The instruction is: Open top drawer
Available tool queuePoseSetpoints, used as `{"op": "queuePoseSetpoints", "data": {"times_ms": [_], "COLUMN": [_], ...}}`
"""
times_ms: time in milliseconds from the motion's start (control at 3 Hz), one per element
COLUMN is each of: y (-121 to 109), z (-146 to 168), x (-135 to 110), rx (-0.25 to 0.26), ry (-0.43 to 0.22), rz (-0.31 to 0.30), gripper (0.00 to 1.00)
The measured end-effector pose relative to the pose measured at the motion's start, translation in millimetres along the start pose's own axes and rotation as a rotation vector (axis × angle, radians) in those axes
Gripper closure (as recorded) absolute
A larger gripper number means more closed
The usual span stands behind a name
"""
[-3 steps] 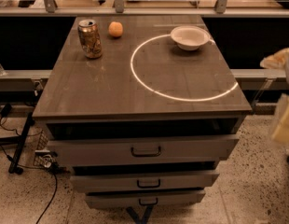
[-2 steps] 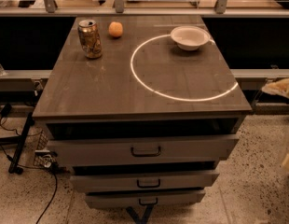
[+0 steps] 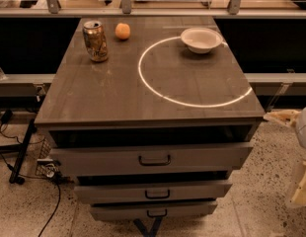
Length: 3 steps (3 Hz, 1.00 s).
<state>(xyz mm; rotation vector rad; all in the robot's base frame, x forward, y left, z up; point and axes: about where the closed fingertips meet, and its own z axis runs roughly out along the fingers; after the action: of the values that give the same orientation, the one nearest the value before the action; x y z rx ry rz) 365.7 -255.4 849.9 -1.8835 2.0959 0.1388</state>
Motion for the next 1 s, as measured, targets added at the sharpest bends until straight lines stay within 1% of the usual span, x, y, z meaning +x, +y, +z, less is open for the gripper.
{"op": "queuePoseSetpoints", "data": {"times_ms": [333, 667, 1000], "y": [3, 6, 10], "z": [22, 58, 79], "x": [-17, -36, -47], "rx": [-0.009, -0.02, -0.032], "ry": [-0.06, -0.103, -0.118], "rz": [0.017, 0.025, 0.018], "gripper": [0.0, 0.0, 0.0]}}
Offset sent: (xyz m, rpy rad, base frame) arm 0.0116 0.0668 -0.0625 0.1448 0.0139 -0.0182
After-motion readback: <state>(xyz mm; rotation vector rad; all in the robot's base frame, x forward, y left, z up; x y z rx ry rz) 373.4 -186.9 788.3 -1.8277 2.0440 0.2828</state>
